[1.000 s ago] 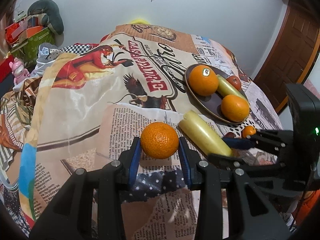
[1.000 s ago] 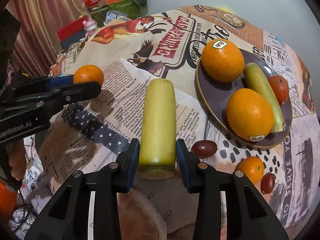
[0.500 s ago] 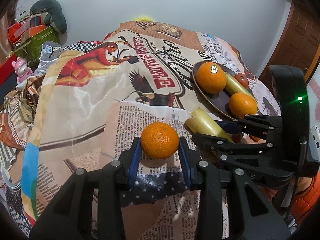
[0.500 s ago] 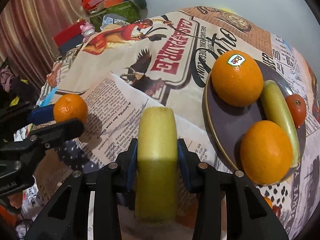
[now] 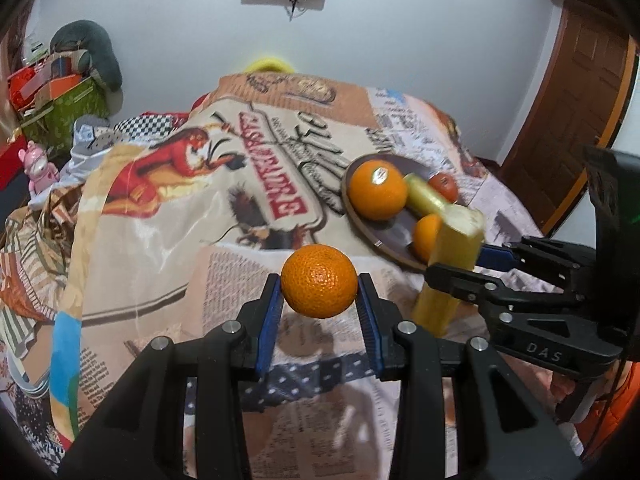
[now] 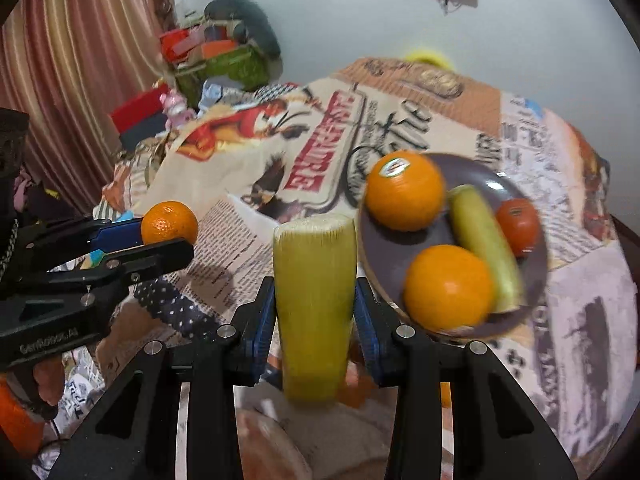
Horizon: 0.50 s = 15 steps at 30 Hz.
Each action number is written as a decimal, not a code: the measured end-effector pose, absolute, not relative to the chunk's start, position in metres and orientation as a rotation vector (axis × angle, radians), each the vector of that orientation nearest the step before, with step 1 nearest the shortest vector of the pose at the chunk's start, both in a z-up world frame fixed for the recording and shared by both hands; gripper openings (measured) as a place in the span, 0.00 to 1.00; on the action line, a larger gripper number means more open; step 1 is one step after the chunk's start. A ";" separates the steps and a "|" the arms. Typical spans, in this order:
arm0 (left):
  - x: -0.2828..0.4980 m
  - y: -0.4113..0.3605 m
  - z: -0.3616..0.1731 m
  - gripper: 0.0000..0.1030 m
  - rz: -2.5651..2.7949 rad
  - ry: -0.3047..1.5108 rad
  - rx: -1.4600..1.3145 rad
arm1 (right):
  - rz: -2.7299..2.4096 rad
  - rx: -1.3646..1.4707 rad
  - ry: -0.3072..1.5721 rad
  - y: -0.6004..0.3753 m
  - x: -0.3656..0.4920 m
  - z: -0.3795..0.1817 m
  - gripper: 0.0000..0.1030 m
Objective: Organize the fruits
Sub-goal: 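Carry the corn cob with the right gripper while the left carries the mandarin over the plate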
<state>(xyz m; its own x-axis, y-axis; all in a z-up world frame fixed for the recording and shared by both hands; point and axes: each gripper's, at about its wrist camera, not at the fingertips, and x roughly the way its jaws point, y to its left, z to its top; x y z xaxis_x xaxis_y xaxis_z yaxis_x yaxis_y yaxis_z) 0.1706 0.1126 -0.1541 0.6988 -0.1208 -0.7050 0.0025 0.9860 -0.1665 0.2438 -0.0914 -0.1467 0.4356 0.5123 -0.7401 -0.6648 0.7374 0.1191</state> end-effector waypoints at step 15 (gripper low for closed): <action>0.214 0.061 -0.142 0.36 -0.142 0.780 -0.119 | 0.603 -0.092 0.748 -0.173 0.262 -0.113 0.34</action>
<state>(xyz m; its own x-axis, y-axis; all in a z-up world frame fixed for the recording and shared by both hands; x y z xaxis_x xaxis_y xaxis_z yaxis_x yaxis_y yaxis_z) 0.2136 0.0606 -0.1417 0.7025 -0.1716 -0.6907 0.0836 0.9837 -0.1594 0.2616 -0.1728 -0.1127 0.5735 0.4817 -0.6626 -0.5453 0.8281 0.1301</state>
